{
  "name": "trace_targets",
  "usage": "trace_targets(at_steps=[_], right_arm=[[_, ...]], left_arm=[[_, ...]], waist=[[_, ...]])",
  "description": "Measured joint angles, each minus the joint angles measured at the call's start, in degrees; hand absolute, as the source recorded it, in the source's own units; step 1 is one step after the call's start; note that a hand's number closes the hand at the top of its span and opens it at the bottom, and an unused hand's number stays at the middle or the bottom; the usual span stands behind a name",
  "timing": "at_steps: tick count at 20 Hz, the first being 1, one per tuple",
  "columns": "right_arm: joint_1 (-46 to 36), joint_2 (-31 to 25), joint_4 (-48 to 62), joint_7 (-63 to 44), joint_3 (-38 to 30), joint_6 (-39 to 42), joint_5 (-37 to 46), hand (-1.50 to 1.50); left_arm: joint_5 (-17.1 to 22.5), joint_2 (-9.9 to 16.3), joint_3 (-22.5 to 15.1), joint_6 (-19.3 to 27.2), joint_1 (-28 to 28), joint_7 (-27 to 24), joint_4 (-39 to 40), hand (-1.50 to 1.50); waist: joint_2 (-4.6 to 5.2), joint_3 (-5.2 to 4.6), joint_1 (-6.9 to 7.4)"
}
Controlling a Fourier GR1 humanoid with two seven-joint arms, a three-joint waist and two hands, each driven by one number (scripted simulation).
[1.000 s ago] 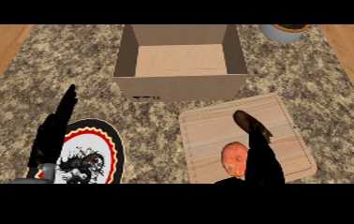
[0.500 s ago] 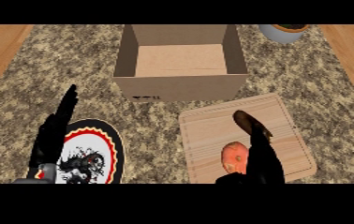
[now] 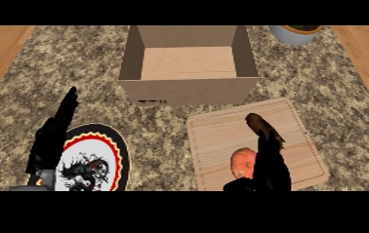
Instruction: Pick the squash from the cutting board and place it in the cardboard box
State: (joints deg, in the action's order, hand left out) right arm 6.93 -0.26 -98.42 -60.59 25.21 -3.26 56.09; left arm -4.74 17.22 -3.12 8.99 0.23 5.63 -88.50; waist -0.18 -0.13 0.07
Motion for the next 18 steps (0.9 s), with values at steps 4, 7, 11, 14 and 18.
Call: trace_targets(at_steps=[4, 7, 11, 14, 18], right_arm=[[-0.15, -0.2, 0.23, 0.56, -0.66, 0.06, -1.47, 1.5], [1.06, -0.28, -0.49, 0.47, 1.03, -0.86, -0.52, 1.5], [-0.42, -1.24, 1.15, 1.08, -0.01, -1.66, 5.17, 1.5], [-1.65, -1.31, 2.25, 0.67, -0.38, -2.24, 9.58, 1.5], [-2.97, -1.91, 2.22, 2.79, -0.64, -1.87, 12.26, 1.5]], left_arm=[[-0.85, -1.07, -0.19, -0.4, 0.38, -0.21, -0.37, 0.0], [-0.95, -0.93, 0.84, -1.19, -0.41, 0.69, -0.14, 0.0], [-1.66, -1.53, 1.28, -1.24, -1.53, 0.15, 1.18, 0.0], [-1.42, -1.38, 1.79, -1.99, -0.37, 0.02, -0.05, 0.0], [-1.69, -1.96, 2.39, -2.57, -0.02, -0.53, 0.27, 0.0]], waist=[[-0.14, -0.12, 0.01], [-0.25, -0.25, -0.12], [-0.32, -0.34, -0.14], [-0.34, -0.37, -0.09], [-0.1, -0.17, 0.04]])
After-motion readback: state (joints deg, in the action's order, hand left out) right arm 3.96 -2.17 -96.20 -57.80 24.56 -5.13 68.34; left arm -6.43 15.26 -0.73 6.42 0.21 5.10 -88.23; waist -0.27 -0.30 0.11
